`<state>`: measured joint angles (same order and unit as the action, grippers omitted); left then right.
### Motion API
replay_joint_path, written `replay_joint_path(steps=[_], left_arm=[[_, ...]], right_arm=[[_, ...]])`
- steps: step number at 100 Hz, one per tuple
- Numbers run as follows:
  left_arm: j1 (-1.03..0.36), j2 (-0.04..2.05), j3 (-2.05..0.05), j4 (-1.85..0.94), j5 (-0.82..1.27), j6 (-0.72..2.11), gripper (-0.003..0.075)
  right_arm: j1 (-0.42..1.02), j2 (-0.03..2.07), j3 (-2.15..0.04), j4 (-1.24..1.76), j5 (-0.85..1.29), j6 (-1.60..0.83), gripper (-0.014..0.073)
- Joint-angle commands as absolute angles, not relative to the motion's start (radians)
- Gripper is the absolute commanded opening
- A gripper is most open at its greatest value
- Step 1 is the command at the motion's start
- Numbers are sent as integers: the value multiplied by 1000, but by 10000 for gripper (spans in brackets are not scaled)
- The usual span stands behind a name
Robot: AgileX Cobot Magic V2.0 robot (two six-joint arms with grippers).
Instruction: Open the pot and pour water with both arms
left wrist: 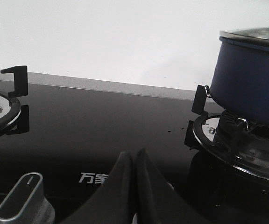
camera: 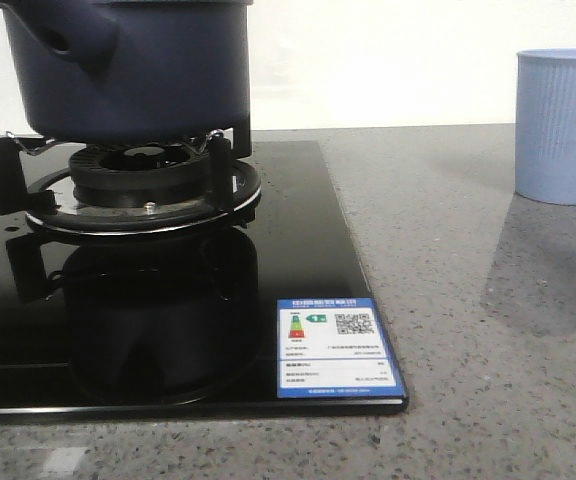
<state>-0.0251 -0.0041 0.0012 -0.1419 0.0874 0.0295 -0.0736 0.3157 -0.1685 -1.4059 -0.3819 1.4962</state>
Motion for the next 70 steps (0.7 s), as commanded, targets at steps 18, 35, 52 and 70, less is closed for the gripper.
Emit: replay_joint_path(steps=[18, 35, 52, 70], left_arm=[[-31, -30, 35, -140, 20, 18, -19], [-31, -30, 35, -140, 20, 18, -19], [-31, -30, 35, -140, 20, 18, -19], [-31, -30, 35, -140, 20, 18, -19]], right_arm=[[-77, 318, -195, -1378, -336, 1463, -56], [-75, 318, -153, -858, -333, 924, -56], [-44, 280, -83, -261, -194, 380, -56], [-15, 167, -10, -200, -101, 296, -56]])
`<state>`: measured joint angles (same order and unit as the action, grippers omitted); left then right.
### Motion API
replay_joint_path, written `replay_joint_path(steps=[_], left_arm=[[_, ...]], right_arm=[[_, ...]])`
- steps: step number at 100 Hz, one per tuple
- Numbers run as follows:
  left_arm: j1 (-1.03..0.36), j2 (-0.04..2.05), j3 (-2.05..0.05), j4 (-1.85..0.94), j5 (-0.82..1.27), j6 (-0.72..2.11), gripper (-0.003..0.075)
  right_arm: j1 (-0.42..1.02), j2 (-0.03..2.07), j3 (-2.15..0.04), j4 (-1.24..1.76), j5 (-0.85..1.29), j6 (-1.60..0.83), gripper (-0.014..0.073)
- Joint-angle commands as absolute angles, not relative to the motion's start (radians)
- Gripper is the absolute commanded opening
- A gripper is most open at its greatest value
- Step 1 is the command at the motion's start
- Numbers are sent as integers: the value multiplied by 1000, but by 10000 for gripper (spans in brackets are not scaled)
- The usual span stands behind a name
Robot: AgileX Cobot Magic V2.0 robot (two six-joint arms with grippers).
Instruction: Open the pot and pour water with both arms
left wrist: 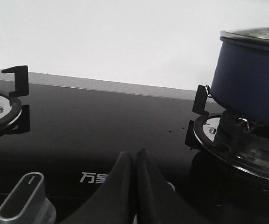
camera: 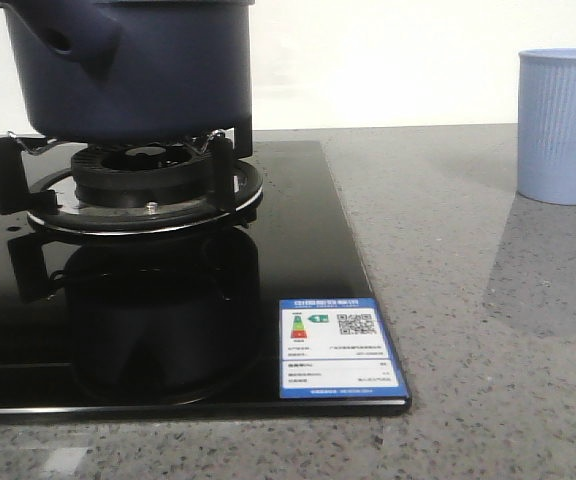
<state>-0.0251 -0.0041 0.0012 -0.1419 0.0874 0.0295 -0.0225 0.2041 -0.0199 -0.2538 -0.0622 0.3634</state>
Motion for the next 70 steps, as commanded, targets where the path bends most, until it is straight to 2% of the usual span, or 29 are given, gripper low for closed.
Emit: replay_joint_path(steps=[1, 9, 22, 34, 70], left_arm=[[-31, -30, 35, -140, 20, 18, -19], [-31, -30, 35, -140, 20, 18, -19], [-31, -30, 35, -140, 20, 18, -19], [-31, -30, 35, -140, 20, 18, -19], [-31, -30, 35, -140, 20, 18, -19]], right_arm=[[-15, 156, -6, -198, -101, 293, -56], [-15, 84, 37, -196, -111, 287, -56], [-15, -34, 37, -196, 56, 272, -56], [-15, -27, 37, -174, 116, 270, -56], [-15, -27, 37, -214, 114, 243, -56]])
